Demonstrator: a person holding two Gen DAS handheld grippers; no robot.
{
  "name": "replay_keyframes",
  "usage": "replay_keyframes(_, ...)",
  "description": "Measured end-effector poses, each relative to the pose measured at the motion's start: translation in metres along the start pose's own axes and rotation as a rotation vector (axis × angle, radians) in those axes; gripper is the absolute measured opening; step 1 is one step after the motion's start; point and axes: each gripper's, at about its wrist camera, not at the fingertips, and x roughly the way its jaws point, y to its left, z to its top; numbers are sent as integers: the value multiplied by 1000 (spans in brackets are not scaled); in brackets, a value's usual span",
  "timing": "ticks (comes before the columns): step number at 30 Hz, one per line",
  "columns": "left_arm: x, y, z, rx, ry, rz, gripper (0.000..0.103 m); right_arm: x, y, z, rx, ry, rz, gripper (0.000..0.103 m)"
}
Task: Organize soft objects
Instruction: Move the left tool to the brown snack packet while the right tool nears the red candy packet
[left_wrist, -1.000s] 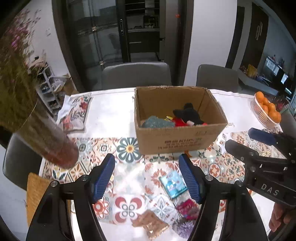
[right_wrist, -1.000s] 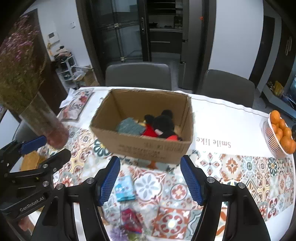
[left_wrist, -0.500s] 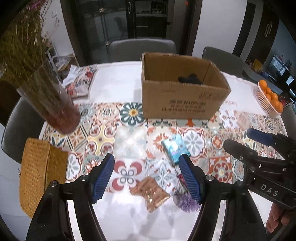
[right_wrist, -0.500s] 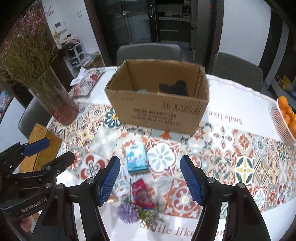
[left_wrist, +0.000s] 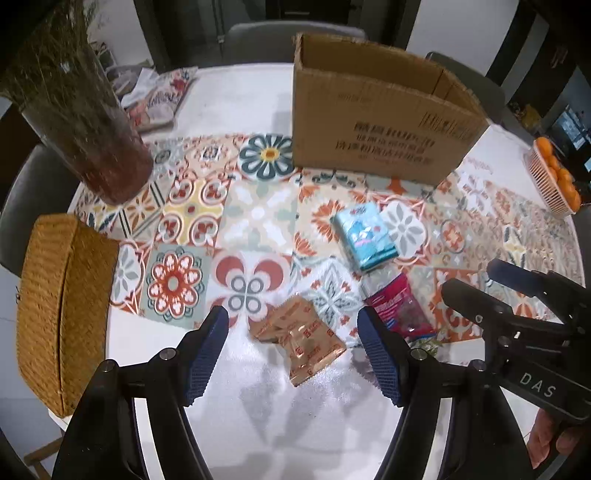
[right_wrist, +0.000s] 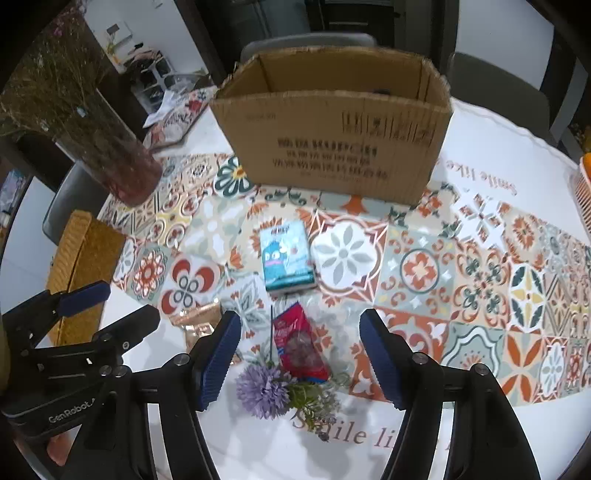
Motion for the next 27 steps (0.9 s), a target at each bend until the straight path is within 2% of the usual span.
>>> replay_keyframes(6,26,2,-7,-28,75,-15,72,25,-7,-8,8,58,35,67)
replay_keyframes(8,34,2,-9,-45,108,-49,72,32,-8,-9,10,70,48,66)
replay_keyframes(10,41,2,-11,-55,129,-53,72,41,-10,-11,15,88,62,64)
replay_keyframes(27,94,2,-15,-127,228,-61,72,98,-21,-16,54,198,142,51)
